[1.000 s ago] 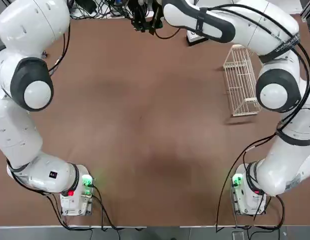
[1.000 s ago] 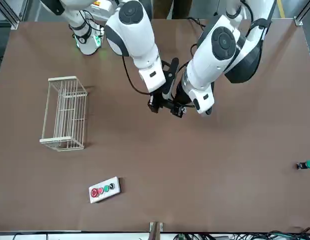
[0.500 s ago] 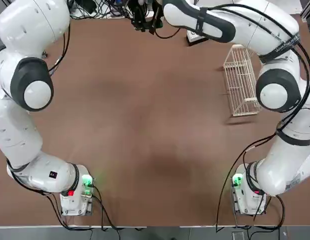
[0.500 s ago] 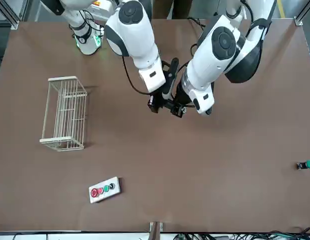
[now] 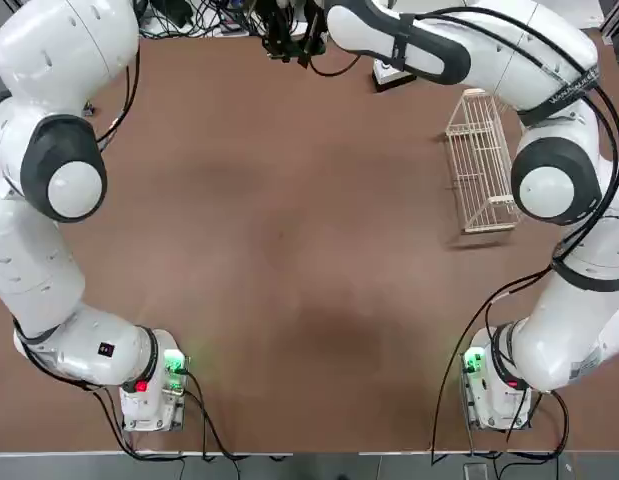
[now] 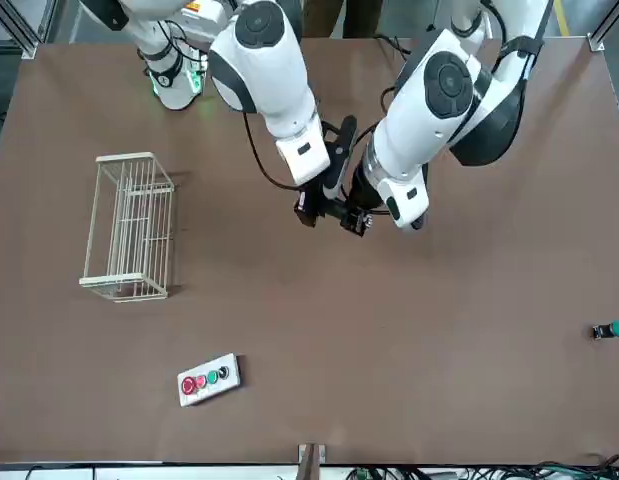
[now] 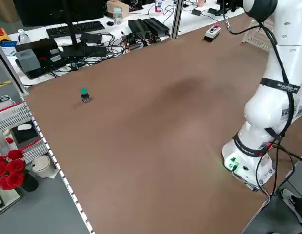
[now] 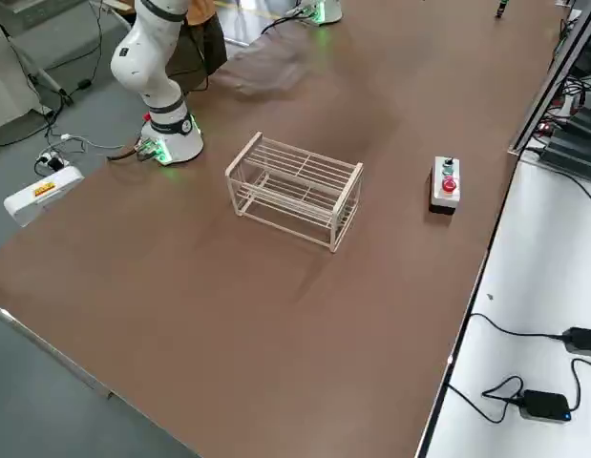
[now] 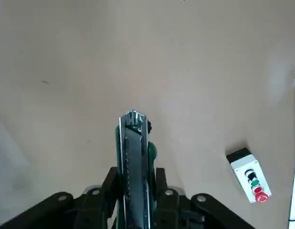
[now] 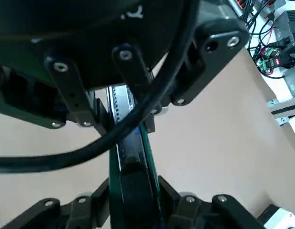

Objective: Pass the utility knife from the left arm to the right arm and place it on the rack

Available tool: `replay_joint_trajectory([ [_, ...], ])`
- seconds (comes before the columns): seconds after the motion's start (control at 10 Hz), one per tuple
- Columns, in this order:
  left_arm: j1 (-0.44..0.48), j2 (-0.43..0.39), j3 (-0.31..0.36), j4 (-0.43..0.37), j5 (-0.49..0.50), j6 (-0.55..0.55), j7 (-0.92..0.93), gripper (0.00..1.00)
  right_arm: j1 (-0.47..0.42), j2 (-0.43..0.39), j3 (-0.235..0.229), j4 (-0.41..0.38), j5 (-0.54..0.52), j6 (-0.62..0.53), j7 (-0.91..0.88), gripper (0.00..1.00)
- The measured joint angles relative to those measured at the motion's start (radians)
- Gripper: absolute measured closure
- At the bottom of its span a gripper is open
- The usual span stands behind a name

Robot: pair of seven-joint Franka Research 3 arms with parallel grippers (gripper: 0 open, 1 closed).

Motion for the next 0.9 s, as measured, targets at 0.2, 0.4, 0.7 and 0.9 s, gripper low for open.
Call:
replay_joint_trajectory([
  [0.2, 0.0, 0.0, 0.0, 0.001, 0.0, -0.002, 0.0, 0.53, -0.002, 0.0, -0.002, 0.002, 0.0, 0.004, 0.006, 0.62],
  [0.4, 0.004, 0.0, 0.0, 0.001, 0.0, -0.01, 0.0, 0.25, -0.012, 0.0, -0.006, 0.005, 0.0, 0.004, 0.008, 0.62],
  [0.7, 0.012, -0.001, 0.0, 0.001, 0.0, -0.011, 0.0, 0.0, -0.014, 0.0, -0.007, 0.006, -0.001, 0.004, 0.009, 0.62],
  [0.9, 0.019, -0.01, 0.0, 0.001, 0.0, -0.011, 0.0, 0.0, -0.014, 0.0, -0.007, 0.006, 0.0, 0.003, 0.028, 0.62],
])
